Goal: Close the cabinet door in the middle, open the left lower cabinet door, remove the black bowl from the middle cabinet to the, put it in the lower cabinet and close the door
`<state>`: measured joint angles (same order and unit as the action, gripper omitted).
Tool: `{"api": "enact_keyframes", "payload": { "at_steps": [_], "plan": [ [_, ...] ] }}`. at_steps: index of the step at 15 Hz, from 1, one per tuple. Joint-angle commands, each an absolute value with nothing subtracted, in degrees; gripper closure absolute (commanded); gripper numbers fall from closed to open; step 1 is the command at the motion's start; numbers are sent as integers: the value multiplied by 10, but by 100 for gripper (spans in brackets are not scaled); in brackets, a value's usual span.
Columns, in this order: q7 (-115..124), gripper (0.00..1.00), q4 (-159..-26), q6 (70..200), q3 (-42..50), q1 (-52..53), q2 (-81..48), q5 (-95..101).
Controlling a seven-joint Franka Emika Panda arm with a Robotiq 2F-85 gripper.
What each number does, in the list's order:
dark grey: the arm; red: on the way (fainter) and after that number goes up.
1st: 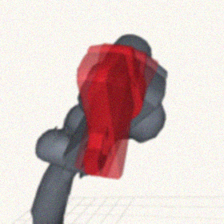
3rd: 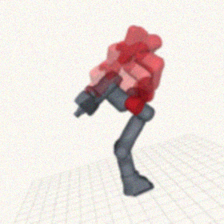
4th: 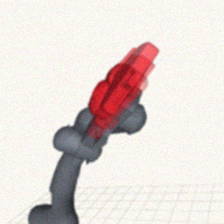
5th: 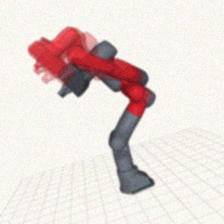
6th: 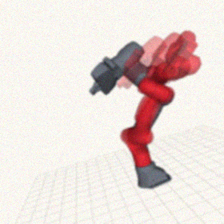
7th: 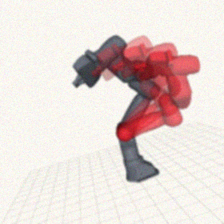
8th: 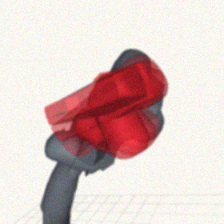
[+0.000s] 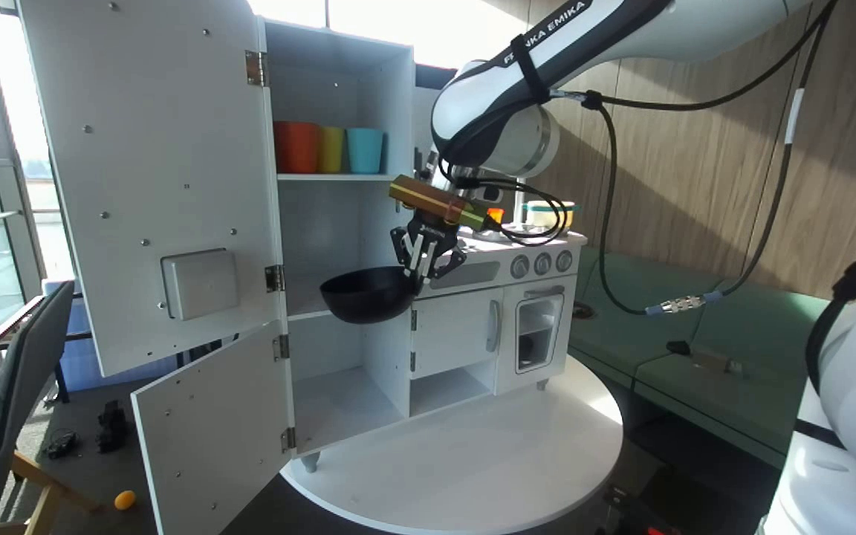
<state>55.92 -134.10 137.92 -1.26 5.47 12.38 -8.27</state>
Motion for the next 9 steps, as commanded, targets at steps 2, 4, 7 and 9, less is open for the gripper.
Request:
{"api": "enact_keyframes", "payload": {
  "at_steps": [2,4,7,9],
  "plan": [
    [490,87,-1398,1370,-27,52,176,-133],
    [458,87,-1439,1375,-30,57,196,-161],
    [410,87,-1470,1380,-34,64,184,-207],
    [387,87,-1487,1388,-38,64,171,-231]
  ]
}}
